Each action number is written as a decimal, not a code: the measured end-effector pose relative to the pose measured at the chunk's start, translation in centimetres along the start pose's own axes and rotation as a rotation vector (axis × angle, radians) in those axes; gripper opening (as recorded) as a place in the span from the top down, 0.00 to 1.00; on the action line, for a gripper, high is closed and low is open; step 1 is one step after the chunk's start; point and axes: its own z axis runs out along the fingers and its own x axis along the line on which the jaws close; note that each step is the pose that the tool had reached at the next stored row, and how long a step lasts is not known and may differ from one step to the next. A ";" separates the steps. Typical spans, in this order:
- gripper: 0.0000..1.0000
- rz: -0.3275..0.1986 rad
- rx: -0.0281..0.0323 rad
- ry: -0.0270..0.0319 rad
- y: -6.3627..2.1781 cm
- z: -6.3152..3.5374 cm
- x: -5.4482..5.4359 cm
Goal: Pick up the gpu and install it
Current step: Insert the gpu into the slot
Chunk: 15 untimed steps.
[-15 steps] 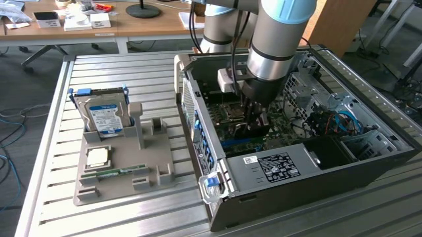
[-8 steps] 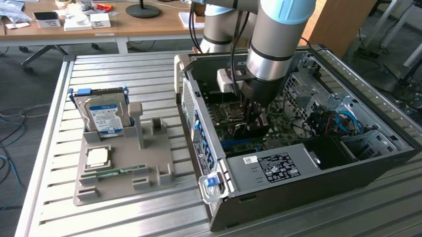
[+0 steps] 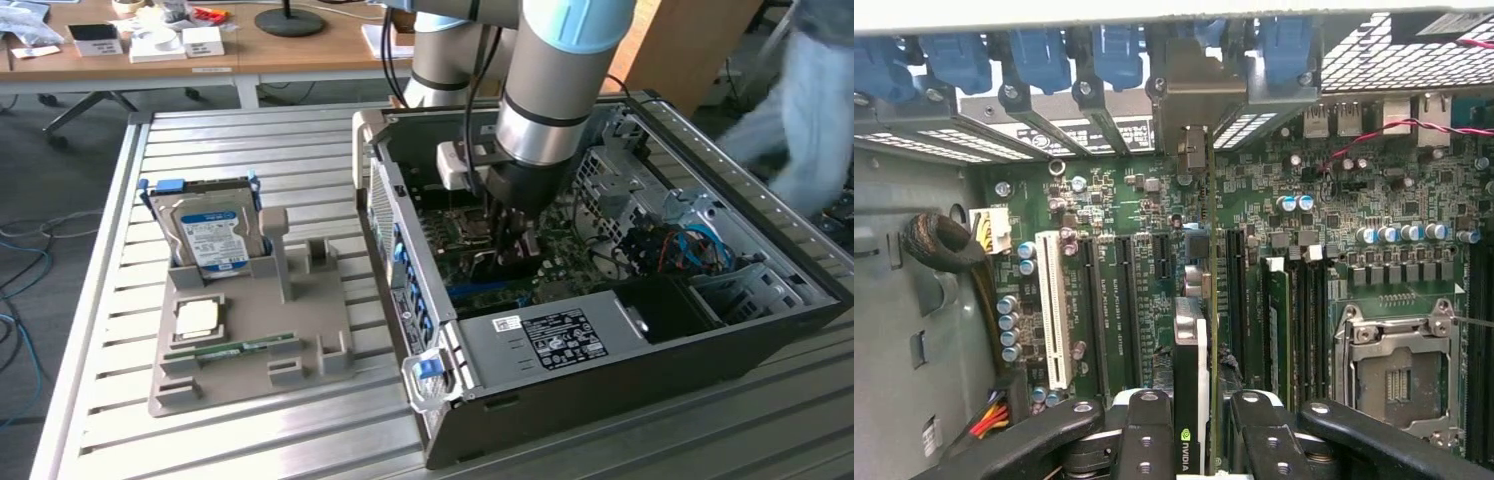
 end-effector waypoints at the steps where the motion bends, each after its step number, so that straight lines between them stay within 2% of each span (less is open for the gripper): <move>1: 0.73 0.000 -0.0001 0.0001 0.02 0.01 0.0; 15: 0.73 0.004 0.0000 0.0003 0.33 0.65 -0.2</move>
